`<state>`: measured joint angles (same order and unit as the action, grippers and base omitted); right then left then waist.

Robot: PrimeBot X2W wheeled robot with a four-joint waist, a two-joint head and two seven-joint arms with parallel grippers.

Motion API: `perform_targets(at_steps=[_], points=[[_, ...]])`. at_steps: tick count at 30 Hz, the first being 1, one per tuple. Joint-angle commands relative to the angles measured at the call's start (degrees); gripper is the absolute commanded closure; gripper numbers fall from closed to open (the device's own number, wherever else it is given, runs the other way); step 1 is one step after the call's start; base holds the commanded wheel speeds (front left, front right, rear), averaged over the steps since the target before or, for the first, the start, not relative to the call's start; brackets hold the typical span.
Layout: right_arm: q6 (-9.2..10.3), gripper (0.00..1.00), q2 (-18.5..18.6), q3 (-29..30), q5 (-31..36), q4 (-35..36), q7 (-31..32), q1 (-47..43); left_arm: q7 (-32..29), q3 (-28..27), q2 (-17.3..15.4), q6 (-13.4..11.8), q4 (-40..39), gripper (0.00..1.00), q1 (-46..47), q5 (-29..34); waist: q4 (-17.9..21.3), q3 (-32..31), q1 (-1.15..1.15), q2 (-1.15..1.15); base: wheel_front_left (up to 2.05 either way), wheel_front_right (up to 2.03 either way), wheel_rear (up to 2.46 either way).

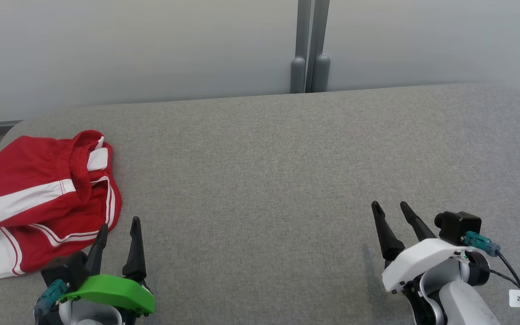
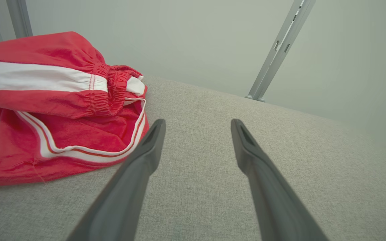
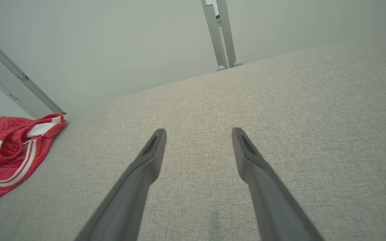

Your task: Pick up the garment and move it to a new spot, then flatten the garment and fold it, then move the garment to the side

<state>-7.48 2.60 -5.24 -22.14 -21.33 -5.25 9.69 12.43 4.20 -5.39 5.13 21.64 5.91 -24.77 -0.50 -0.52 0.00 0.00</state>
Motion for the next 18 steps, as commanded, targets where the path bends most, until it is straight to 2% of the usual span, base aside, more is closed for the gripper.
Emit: perform_targets(at_steps=[1, 18], points=[[-0.02, 0.00, 0.33, -0.24, 1.41, 0.06, -0.60, 0.81, 0.58, 0.01, -0.52, 0.33, -0.10, 0.00, 0.00, 1.16, 0.00, 0.01, 0.00, 0.00, 0.00, 0.00, 0.00], [-0.02, 0.00, 0.39, -1.37, 7.65, -0.93, -2.49, 1.18, 2.00, -0.11, -0.81, 0.05, 0.49, 0.00, -0.43, 5.06, 0.11, 0.06, 0.00, 0.00, 0.00, 0.00, 0.00]])
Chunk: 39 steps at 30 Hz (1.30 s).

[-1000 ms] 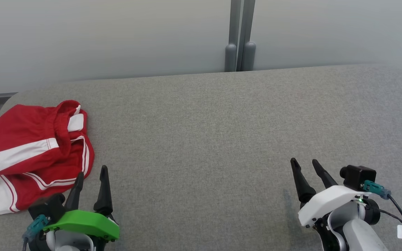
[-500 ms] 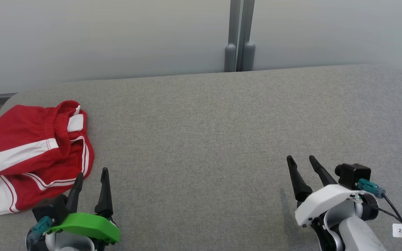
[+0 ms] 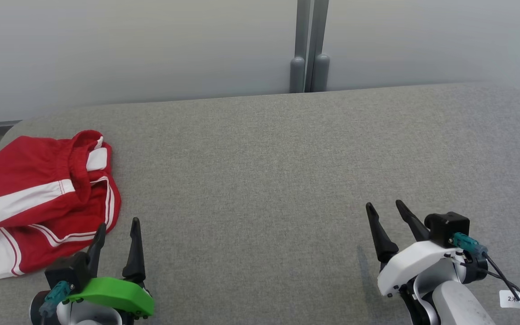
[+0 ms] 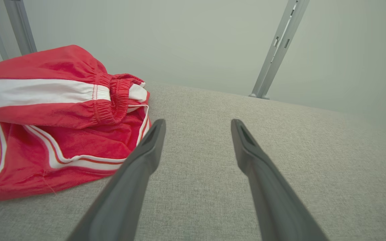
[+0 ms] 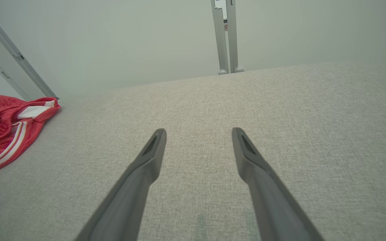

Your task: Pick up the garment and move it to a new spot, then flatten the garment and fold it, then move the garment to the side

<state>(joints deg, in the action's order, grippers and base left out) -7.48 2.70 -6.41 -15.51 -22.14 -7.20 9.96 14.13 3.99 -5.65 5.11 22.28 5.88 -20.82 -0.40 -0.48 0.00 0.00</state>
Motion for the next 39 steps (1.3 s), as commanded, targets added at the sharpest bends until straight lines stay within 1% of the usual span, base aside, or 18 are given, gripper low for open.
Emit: perform_targets(at_steps=[1, 7, 13, 23, 28, 37, 38, 39], points=[[-0.02, 0.00, 0.29, -0.36, 1.24, -0.22, -0.55, 0.93, 0.44, 0.21, -0.60, -0.09, -0.22, 0.00, -0.40, 1.53, 0.01, 0.04, 0.00, 0.00, 0.00, 0.00, 0.00], [-0.02, 0.00, 0.31, -1.36, 2.06, -0.57, -1.11, 1.17, 1.02, 0.34, -0.66, -0.48, -0.19, 0.00, -0.77, 3.05, -0.01, 0.11, 0.00, 0.00, 0.00, 0.00, 0.00], [-0.02, 0.00, 0.30, -1.05, 1.82, -0.85, -1.25, 0.86, 1.00, 0.38, -0.51, -0.50, -0.03, 0.00, -0.91, 1.74, -0.05, 0.14, 0.00, 0.00, 0.00, 0.00, 0.00], [-0.02, 0.00, 0.28, -1.08, 1.38, -0.50, -1.60, 0.78, 1.05, 0.71, -0.79, -0.86, -0.23, 0.00, -0.49, 1.47, -0.43, 0.21, 0.00, 0.00, 0.00, 0.00, 0.00], [-0.02, 0.00, 0.27, -0.58, 1.49, 0.14, -1.96, 0.30, 0.99, 0.78, -0.91, -1.16, -0.21, 0.00, 0.06, 1.23, -2.77, 0.59, 0.00, 0.00, 0.00, 0.00, 0.00], [-0.01, 0.00, 0.28, -0.56, 0.70, 1.03, -2.18, 0.37, 0.91, 0.29, -1.44, -1.93, -1.08, 0.00, -0.22, 0.81, -9.72, 1.73, 0.00, 0.00, 0.00, 0.00, 0.00], [-0.01, 0.00, 0.28, -0.56, 0.70, 1.03, -2.18, 0.37, 0.91, 0.29, -1.44, -1.93, -1.08, 0.00, -0.22, 0.81, -9.72, 1.73, 0.00, 0.00, 0.00, 0.00, 0.00], [-0.02, 0.00, 0.26, -0.84, 0.69, 1.01, -2.10, 0.38, 0.93, 0.13, -1.56, -2.12, -1.21, 0.00, -0.29, 0.83, -10.51, 1.82, 0.00, 0.00, 0.00, 0.00, 0.00]])
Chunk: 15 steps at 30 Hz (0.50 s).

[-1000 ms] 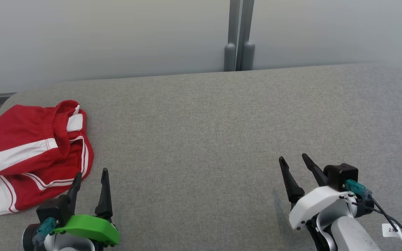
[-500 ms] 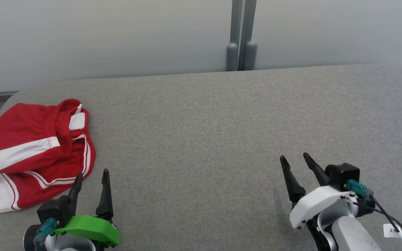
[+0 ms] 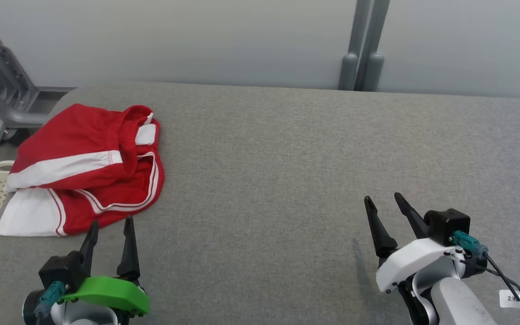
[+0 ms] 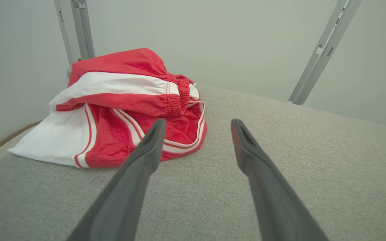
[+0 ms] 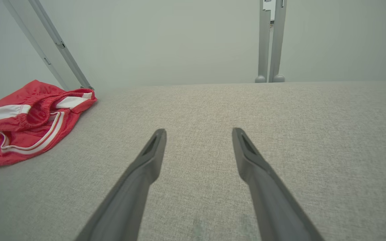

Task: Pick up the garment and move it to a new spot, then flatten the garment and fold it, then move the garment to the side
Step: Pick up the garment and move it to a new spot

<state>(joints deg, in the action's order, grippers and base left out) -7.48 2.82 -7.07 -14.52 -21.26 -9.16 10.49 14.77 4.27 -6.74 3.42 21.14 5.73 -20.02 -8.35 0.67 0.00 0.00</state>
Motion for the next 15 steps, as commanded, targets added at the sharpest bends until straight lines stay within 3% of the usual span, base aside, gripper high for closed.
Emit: perform_targets(at_steps=[1, 15], points=[[-0.02, 0.00, 0.13, 0.05, -0.36, 0.33, -0.26, -0.24, 0.29, 0.07, -0.53, -0.41, -0.19, 0.00, -0.10, 0.14, -3.61, 0.88, 0.00, 0.00, 0.00, 0.00, 0.00], [-0.01, 0.00, 0.18, -2.34, -1.53, -0.35, -0.71, 0.42, 0.22, 0.28, -1.02, -1.27, -0.34, 0.00, -1.31, -0.20, -13.96, 2.05, 0.00, 0.00, 0.00, 0.00, 0.00]])
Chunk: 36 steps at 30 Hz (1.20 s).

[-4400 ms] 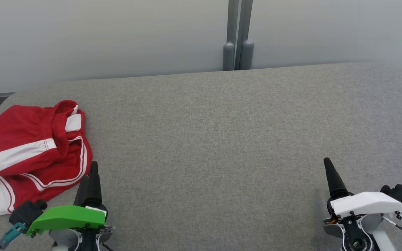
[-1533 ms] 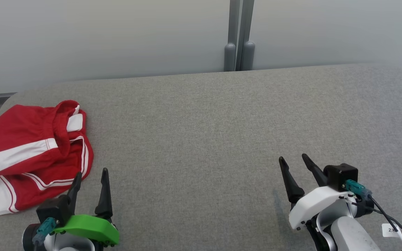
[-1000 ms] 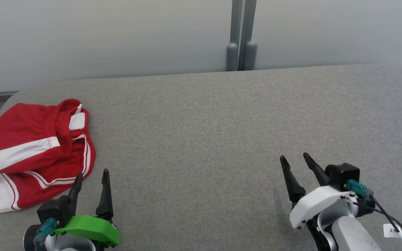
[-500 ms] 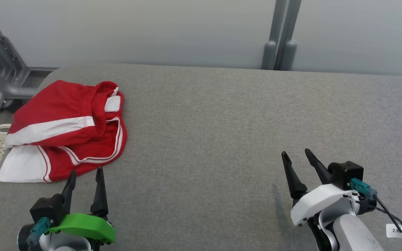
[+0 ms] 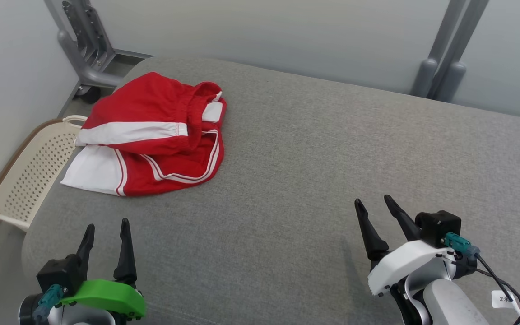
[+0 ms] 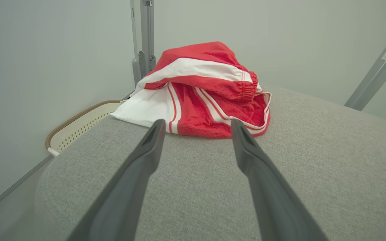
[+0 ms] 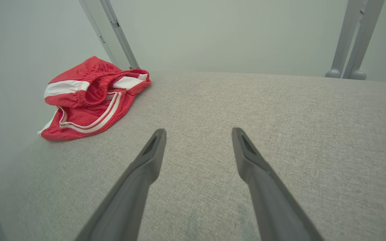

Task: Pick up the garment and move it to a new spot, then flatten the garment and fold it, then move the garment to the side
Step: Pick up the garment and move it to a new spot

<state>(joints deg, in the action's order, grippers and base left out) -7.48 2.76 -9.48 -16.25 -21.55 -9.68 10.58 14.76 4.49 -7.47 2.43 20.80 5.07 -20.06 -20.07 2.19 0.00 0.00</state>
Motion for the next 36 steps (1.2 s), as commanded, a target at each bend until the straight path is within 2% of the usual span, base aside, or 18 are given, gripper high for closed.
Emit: perform_targets(at_steps=[1, 9, 16, 24, 30, 36], points=[[-0.02, 0.00, 0.24, -0.12, 0.23, -0.17, -0.20, 0.52, 0.24, 0.12, -0.25, -0.33, 0.00, 0.00, -0.68, -0.24, -2.64, 0.54, 0.00, 0.00, 0.00, 0.00, 0.00], [-0.01, 0.00, 0.24, -1.36, -0.48, -0.71, -0.57, 0.39, 0.18, 0.71, -0.45, -0.46, -0.17, 0.00, -1.51, -0.18, -4.47, 0.28, 0.00, 0.00, 0.00, 0.00, 0.00], [-0.01, 0.00, 0.22, -1.60, -0.06, -0.65, -0.27, -0.45, -1.84, 1.26, -1.49, 0.09, 0.59, 0.00, 0.70, -0.53, -4.27, 0.47, 0.00, 0.00, 0.00, 0.00, 0.00], [-0.01, 0.00, 0.49, -1.43, 3.19, 3.26, 2.73, 0.55, -12.38, 4.79, -5.03, 3.21, 5.12, 0.00, 13.20, -0.61, -0.91, 5.40, 0.00, 0.00, 0.00, 0.00, 0.00], [-0.01, 0.00, 1.61, -2.24, 4.67, 7.40, 5.33, 2.39, -20.27, 6.27, -6.87, 4.22, 10.06, 0.00, 23.13, -1.71, 2.26, 10.43, 0.00, 0.00, 0.00, 0.00, 0.00], [-0.01, 0.00, 4.85, -4.65, 5.39, 12.38, 8.50, 5.66, -28.80, 8.27, -9.50, 4.46, 15.50, 0.00, 33.89, -1.74, 5.85, 17.72, 0.00, 0.00, 0.00, 0.00, 0.00]])
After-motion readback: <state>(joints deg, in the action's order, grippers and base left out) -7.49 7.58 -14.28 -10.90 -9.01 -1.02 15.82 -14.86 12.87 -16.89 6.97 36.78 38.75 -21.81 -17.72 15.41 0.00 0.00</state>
